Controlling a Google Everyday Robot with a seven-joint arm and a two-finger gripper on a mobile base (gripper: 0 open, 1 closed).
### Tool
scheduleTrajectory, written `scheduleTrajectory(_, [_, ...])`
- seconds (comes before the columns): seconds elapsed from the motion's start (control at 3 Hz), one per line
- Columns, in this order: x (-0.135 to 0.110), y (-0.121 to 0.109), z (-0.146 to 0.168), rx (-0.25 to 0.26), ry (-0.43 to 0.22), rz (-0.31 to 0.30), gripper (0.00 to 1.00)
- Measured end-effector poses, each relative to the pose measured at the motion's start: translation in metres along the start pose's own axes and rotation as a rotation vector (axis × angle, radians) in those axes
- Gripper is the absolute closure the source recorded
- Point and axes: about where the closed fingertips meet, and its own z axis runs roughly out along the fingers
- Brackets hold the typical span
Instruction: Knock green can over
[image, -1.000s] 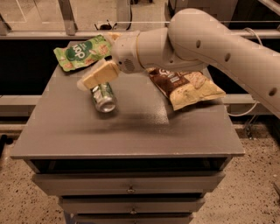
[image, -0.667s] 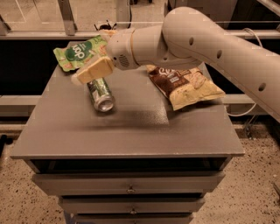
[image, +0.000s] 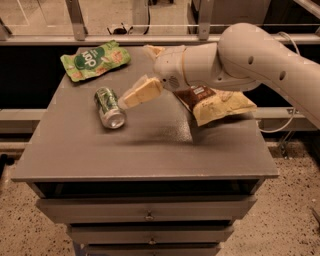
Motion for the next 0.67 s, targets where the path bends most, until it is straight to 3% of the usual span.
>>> scheduleTrajectory(0.33, [0.0330,-0.0203,-0.0530,0.057,0.056,-0.021,0.00])
scheduleTrajectory(0.67, [0.0381,-0.0232,-0.0619,0.067,0.065,-0.022,0.00])
